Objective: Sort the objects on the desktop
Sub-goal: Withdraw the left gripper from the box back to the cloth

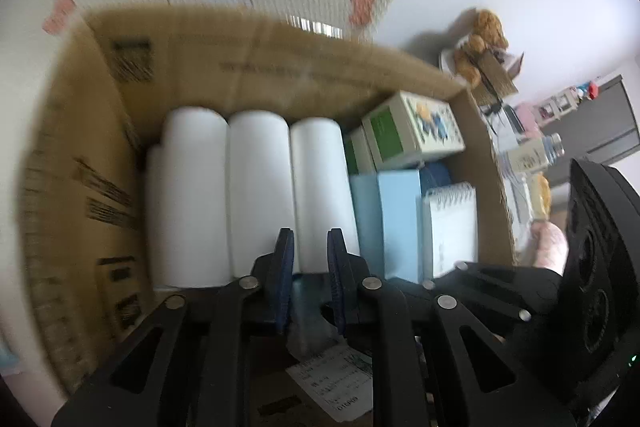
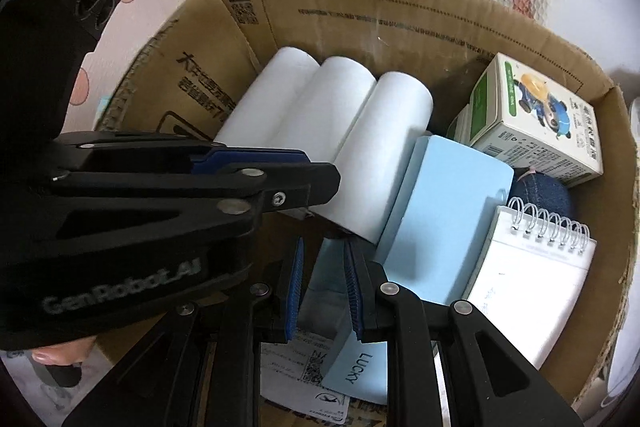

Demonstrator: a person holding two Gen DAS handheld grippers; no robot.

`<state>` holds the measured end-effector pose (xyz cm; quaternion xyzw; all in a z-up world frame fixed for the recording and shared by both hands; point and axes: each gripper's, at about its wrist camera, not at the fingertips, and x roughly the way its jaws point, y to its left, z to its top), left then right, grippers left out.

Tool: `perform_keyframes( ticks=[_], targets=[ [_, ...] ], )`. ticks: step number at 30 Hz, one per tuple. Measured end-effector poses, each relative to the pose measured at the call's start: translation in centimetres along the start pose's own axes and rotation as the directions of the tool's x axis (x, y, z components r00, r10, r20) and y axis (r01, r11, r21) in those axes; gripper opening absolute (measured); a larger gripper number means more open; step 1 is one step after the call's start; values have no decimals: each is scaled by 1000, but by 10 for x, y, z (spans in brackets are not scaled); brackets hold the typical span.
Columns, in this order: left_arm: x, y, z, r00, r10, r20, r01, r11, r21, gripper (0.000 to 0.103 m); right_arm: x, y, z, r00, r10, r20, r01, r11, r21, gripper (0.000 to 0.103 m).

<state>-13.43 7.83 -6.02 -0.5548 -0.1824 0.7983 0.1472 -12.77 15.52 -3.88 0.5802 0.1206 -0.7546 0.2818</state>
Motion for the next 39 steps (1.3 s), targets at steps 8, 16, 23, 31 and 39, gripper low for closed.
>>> perform_keyframes(
  ticks=[8, 16, 23, 31, 39],
  targets=[
    [-65, 10, -6, 972, 55, 227, -55, 998, -5, 38, -21, 19, 12, 994, -43, 97, 48, 998, -49, 17],
    [-112, 26, -16, 890, 189, 416, -185, 981, -50, 45, -30, 45, 24, 987, -42, 153, 53, 996, -68, 17],
    [-140, 69, -36, 842, 264, 471, -227, 964, -136, 45, -34, 81, 39, 982, -39, 184, 65, 989, -136, 18],
    [-174, 134, -71, 773, 379, 509, -252, 919, -302, 45, -36, 136, 69, 975, 18, 220, 32, 974, -224, 18],
    [-185, 202, -107, 765, 416, 492, -189, 875, -446, 45, -13, 183, 105, 955, 241, 171, -207, 959, -194, 18]
  ],
)
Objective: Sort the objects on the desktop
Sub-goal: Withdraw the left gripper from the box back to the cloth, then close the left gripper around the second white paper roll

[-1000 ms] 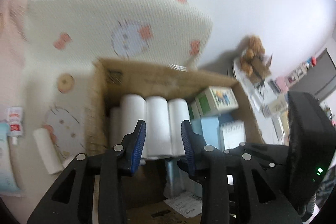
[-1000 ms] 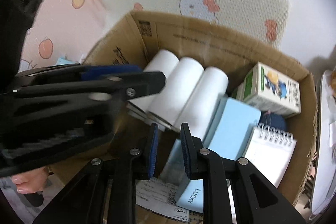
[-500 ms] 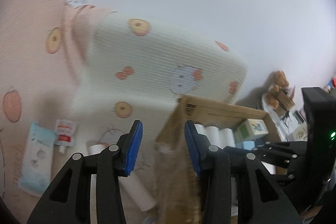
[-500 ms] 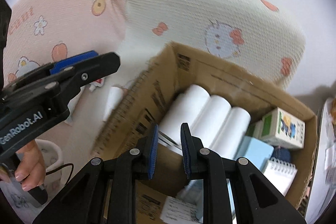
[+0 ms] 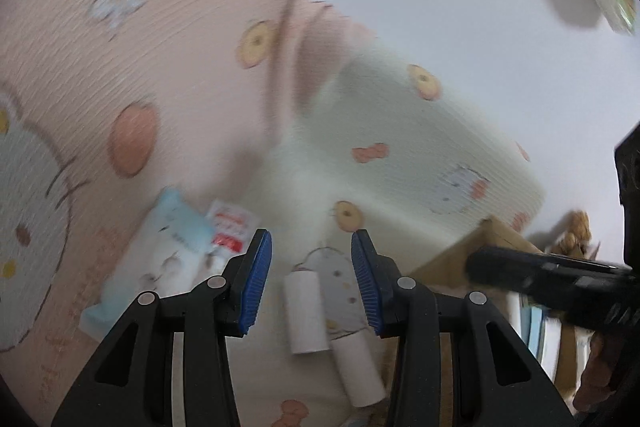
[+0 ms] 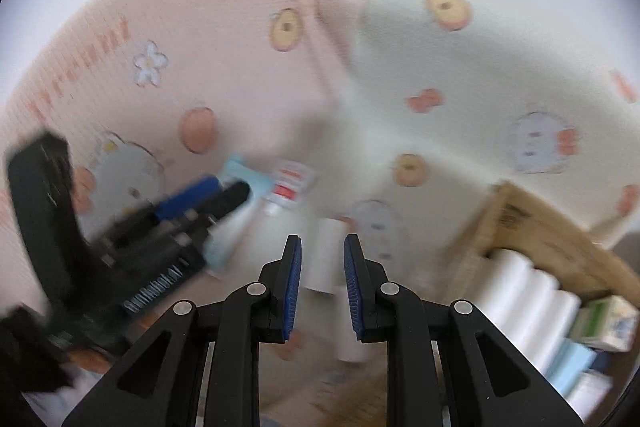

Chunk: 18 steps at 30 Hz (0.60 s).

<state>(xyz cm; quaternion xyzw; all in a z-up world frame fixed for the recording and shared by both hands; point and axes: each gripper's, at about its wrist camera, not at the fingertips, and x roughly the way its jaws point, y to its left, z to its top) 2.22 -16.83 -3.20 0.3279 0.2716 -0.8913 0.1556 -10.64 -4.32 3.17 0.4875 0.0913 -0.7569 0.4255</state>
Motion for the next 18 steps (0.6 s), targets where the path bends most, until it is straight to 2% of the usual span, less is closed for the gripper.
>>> perform_keyframes(
  ticks=[2, 3, 6, 8, 10, 14, 18],
  targets=[
    [1, 16, 2, 1000, -3, -2, 3, 999, -47, 45, 4, 0, 0, 999, 45, 23, -45, 999, 26, 18],
    [2, 22, 3, 1000, -13, 0, 13, 997, -70, 45, 6, -2, -3, 999, 27, 37, -29, 998, 48, 18],
    [4, 35, 3, 999, -42, 2, 42, 993, -109, 47, 14, 2, -8, 992, -110, 61, 107, 993, 52, 18],
    [6, 40, 2, 999, -52, 4, 52, 990, -129, 53, 25, 11, -11, 986, -152, 64, 150, 988, 30, 18],
    [9, 44, -1, 997, -79, 2, 78, 986, -150, 58, 36, 16, -14, 986, -157, 45, 157, 987, 16, 18],
    [26, 43, -9, 990, -127, -63, 118, 983, -142, 61, 62, 21, -28, 980, -201, -14, 201, 979, 21, 18],
    [50, 42, -22, 973, -177, -146, 158, 978, -133, 60, 83, 13, -40, 949, -309, -56, 312, 949, 48, 18]
  ],
)
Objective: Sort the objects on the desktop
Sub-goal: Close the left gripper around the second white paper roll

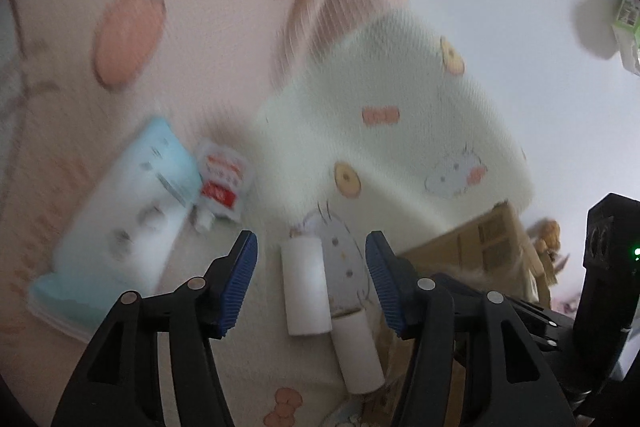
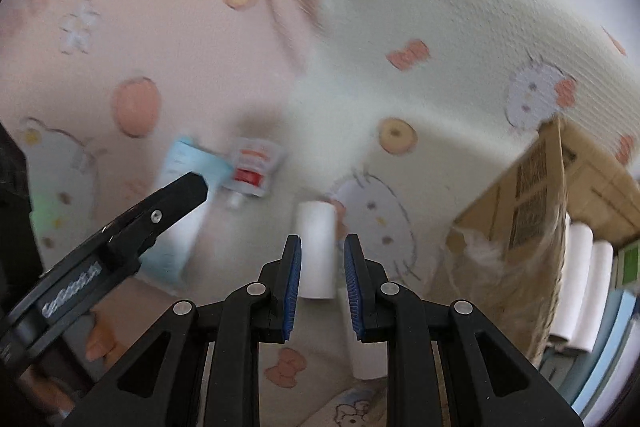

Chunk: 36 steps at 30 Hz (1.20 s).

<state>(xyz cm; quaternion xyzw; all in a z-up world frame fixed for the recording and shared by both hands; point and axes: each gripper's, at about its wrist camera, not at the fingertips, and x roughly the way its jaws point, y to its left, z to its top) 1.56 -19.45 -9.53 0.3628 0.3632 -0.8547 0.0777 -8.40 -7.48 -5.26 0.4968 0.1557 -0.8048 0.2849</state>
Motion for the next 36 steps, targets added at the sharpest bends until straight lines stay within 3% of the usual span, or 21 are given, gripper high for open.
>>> perform_keyframes(
  ticks=[2, 4, 7, 11, 17, 23, 30, 36],
  targets=[
    [12, 8, -3, 999, -16, -46, 14, 998, -55, 60, 8, 0, -4, 998, -51, -29, 51, 999, -2, 18],
    [22, 14, -6, 997, -18, -70, 11, 995, -102, 60, 12, 3, -6, 998, -36, -44, 35, 999, -16, 18],
    [25, 17, -7, 998, 11, -65, -17, 996, -89, 60, 9, 12, -14, 993, -117, -10, 116, 990, -77, 18],
    [23, 25, -7, 998, 6, -67, -13, 996, -94, 60, 16, 23, -20, 994, -96, -44, 90, 989, -118, 18],
    [37, 39, -13, 987, -89, -134, 68, 986, -154, 60, 32, 32, -33, 991, -108, -75, 96, 983, -156, 18],
    [51, 48, -21, 980, -113, -165, 76, 974, -215, 60, 47, 38, -45, 996, -79, -36, 71, 982, -175, 18],
    [68, 53, -29, 965, -161, -206, 104, 959, -265, 60, 64, 25, -50, 998, -22, -52, 18, 997, -78, 18],
    [84, 51, -35, 959, -152, -241, 88, 962, -257, 60, 76, 11, -52, 997, 35, -68, -34, 999, 18, 18]
  ],
)
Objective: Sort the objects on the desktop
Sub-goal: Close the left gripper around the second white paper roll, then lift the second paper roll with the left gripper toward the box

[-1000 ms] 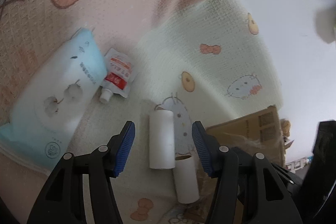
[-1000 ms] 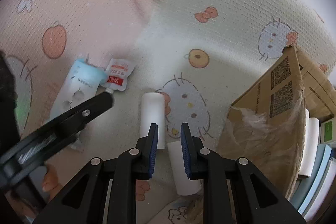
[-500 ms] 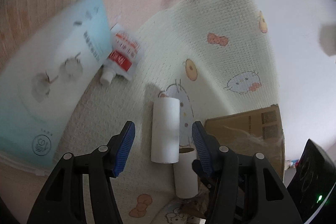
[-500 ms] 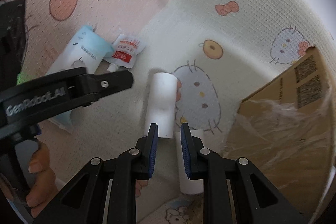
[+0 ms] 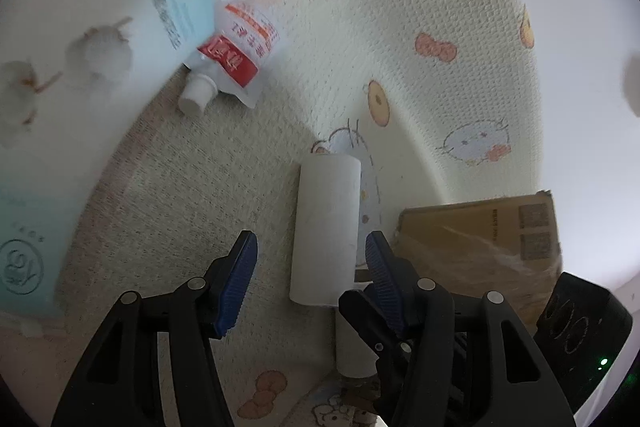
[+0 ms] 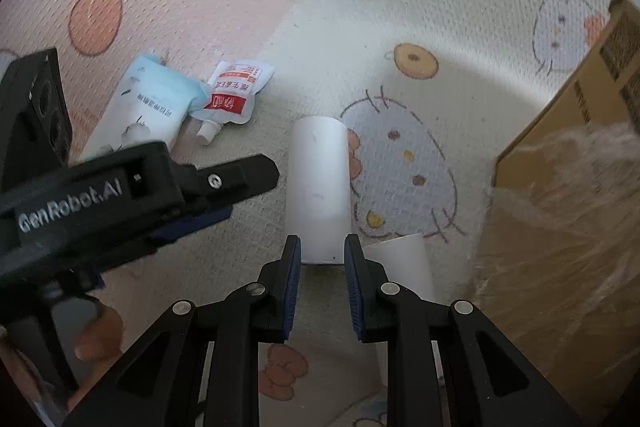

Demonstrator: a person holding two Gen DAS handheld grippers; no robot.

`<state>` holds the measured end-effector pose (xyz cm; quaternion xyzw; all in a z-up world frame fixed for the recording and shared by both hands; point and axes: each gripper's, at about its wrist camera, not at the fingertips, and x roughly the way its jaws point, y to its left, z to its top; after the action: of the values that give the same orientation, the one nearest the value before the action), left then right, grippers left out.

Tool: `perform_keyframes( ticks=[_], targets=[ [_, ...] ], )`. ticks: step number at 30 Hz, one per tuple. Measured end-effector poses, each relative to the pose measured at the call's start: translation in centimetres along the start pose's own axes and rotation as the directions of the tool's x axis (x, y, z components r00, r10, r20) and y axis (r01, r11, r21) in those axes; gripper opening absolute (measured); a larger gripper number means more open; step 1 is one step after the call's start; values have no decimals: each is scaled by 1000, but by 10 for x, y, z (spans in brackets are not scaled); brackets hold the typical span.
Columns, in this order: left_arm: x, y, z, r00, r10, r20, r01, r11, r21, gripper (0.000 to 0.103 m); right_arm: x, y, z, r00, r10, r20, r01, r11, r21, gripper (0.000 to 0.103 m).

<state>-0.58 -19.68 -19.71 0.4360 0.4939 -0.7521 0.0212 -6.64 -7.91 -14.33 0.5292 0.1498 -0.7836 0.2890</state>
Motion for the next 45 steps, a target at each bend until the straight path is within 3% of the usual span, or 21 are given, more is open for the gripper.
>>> perform_keyframes(
  ticks=[9, 14, 19, 25, 31, 34, 37, 45],
  targets=[
    [28, -5, 14, 998, 51, -41, -49, 998, 42, 60, 8, 1, 3, 998, 16, 56, -14, 1000, -28, 18],
    [34, -6, 15, 998, 37, -53, -35, 998, 52, 60, 9, 2, 4, 998, 12, 58, -10, 999, -32, 20],
    [35, -2, 16, 996, 20, -87, -16, 999, 46, 57, 23, -4, 0, 999, 45, -7, -45, 999, 11, 44],
    [31, 6, 10, 995, -18, -98, 20, 1000, 15, 56, 38, -4, -6, 997, 54, -49, -54, 999, -4, 44],
    [31, 12, 7, 994, -63, -89, 60, 998, -34, 56, 26, 1, 0, 997, 72, 18, -71, 996, -54, 44],
    [31, 2, 3, 995, -3, -97, 4, 1000, 19, 50, 23, 9, 1, 993, 119, 17, -116, 988, -105, 43],
    [31, -5, -2, 995, 44, -87, -38, 997, 68, 47, 25, 15, -2, 995, 98, -2, -97, 986, -137, 41],
    [29, -4, -2, 995, 41, -90, -36, 998, 57, 47, 24, 17, -1, 995, 91, -29, -94, 984, -149, 41]
  ],
)
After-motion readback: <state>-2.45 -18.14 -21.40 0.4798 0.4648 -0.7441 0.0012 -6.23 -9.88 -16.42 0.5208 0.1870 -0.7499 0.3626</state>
